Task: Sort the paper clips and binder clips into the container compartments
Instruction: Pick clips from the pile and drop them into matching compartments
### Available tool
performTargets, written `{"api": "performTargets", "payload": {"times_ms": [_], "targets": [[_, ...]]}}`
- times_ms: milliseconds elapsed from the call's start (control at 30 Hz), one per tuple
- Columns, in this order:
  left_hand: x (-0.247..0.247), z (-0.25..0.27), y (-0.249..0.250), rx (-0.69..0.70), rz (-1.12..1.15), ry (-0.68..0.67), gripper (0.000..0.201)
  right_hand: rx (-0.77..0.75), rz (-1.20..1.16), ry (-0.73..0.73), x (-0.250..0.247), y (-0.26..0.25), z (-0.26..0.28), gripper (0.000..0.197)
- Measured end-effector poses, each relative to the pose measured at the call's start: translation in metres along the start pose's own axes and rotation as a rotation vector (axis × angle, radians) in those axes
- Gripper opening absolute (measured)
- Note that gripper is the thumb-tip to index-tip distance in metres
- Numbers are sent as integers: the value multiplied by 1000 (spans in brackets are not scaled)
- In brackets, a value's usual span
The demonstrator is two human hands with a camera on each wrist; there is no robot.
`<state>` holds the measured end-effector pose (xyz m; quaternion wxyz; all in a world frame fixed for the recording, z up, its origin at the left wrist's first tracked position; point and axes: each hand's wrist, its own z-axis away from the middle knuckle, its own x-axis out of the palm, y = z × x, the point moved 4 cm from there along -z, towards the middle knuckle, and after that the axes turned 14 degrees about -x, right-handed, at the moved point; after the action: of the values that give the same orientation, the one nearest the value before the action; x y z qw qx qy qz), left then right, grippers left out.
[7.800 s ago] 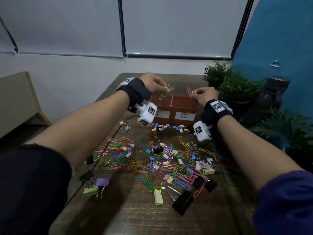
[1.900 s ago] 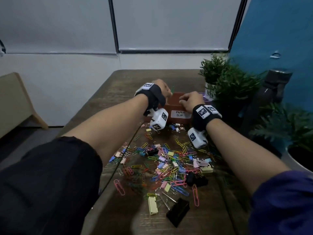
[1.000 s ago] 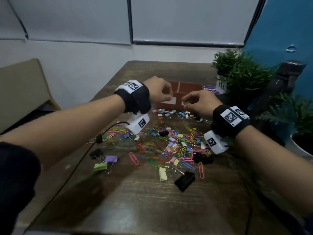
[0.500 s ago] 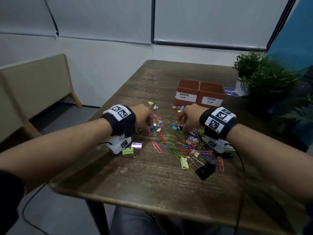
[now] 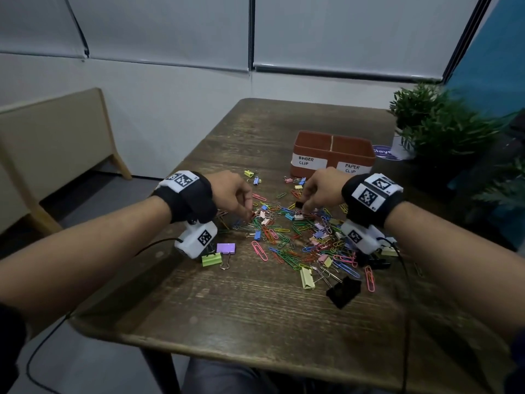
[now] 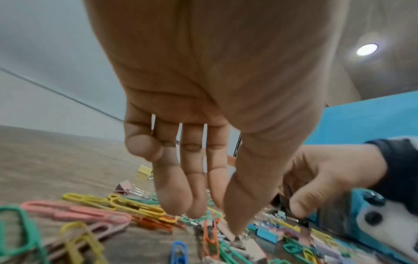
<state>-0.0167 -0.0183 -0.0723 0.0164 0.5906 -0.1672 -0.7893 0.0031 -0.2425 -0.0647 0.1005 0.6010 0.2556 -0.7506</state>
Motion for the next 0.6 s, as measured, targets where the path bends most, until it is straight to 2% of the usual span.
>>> {"api": "performTargets", "payload": {"times_ms": [100, 200, 367, 600], "targets": [[11, 0, 6, 36, -6, -87, 29, -3, 9, 81, -14, 3, -12, 18], [21, -2, 17, 108, -123, -74, 36, -7, 53, 122, -22, 6, -33, 23], [23, -5, 25, 191, -80, -86, 18, -22, 74, 151, -16, 2, -68, 25], [30, -8, 23, 159, -43, -99, 19, -26, 50, 208, -6, 0, -91, 21]]}}
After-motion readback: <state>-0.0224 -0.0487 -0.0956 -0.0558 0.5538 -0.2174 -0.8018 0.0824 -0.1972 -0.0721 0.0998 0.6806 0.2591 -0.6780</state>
